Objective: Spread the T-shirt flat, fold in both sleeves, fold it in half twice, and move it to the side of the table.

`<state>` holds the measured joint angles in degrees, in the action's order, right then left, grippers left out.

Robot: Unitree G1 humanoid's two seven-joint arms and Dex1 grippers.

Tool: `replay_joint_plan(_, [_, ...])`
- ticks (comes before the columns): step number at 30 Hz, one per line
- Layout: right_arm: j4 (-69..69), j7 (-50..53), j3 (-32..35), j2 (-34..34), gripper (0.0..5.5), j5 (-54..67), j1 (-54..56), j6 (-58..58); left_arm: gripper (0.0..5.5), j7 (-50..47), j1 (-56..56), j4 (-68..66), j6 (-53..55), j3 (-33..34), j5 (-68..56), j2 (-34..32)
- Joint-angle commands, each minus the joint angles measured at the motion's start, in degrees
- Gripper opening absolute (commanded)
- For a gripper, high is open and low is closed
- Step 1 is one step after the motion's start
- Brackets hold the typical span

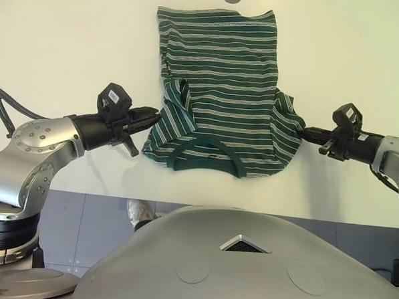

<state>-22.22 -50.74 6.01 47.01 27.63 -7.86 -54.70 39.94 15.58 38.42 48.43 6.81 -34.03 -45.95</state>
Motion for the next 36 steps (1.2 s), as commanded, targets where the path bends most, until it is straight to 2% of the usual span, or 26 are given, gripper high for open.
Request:
replay_joint_plan(1, [-6.96,0.68,-4.83,-0.14,0.01,2.88,7.55,-3.36,0.70,0.19,-0.15,-1.51,-1.82,-1.89,1.99,-0.11])
replay_joint_plan(6, [-2.00,6.65,-19.12,-10.25,0.01,-0.70,14.23,-4.04,0.70,-0.14,-3.18,-2.15,-2.16,-3.29,1.99,0.63])
replay_joint_plan(9, [-1.48,6.85,-24.88,-10.13,0.66,-3.37,13.02,-1.88,0.70,-0.56,-6.18,-2.67,-3.02,-3.71,3.12,0.42])
replay_joint_plan(12, [-4.30,3.80,-22.48,-7.23,1.39,-1.52,11.83,-0.44,0.70,-1.10,-7.00,-6.86,-8.60,-5.79,9.31,-0.51])
replay_joint_plan(14, [-8.29,-1.17,-18.00,-2.22,1.79,-0.40,9.62,4.97,0.70,0.53,-7.05,-10.28,-18.30,-7.12,14.85,-0.78])
replay_joint_plan(16, [-10.04,-7.28,-13.50,4.00,1.79,-2.76,7.03,15.82,0.70,6.10,-4.25,-13.56,-33.06,-7.93,21.81,-5.38])
replay_joint_plan(18, [-7.90,-13.62,-12.27,10.61,1.84,-9.77,1.87,32.63,0.99,12.93,-1.27,-19.45,-50.44,-8.40,28.55,-11.91])
replay_joint_plan(21, [-3.80,-17.44,-12.33,13.36,1.84,-15.31,-6.11,48.48,1.53,17.84,1.47,-27.72,-68.60,-9.47,34.91,-17.74])
replay_joint_plan(22, [-2.12,-16.57,-13.23,13.10,1.84,-17.69,-8.00,52.79,1.53,17.89,1.25,-30.30,-72.63,-9.81,36.40,-18.27])
replay_joint_plan(25, [3.19,-13.73,-16.45,11.20,1.84,-25.60,-10.82,65.56,1.53,17.35,-0.70,-35.62,-79.64,-12.03,39.44,-16.74])
replay_joint_plan(27, [5.78,-11.84,-17.92,8.99,1.84,-28.44,-9.99,69.83,1.53,17.15,-1.90,-36.69,-81.52,-14.06,40.59,-15.07])
replay_joint_plan(30, [8.50,-8.94,-19.67,5.45,1.84,-30.89,-6.90,71.44,1.53,16.75,-4.22,-35.42,-81.60,-17.04,41.64,-12.07])
replay_joint_plan(33, [10.03,-8.73,-20.62,4.77,1.84,-31.41,-5.08,72.62,1.53,16.34,-5.21,-35.33,-81.86,-18.54,42.41,-10.66])
replay_joint_plan(36, [10.87,-9.93,-21.87,5.50,1.28,-32.07,-4.85,73.84,1.56,16.03,-5.35,-35.72,-83.01,-20.32,43.24,-9.82])
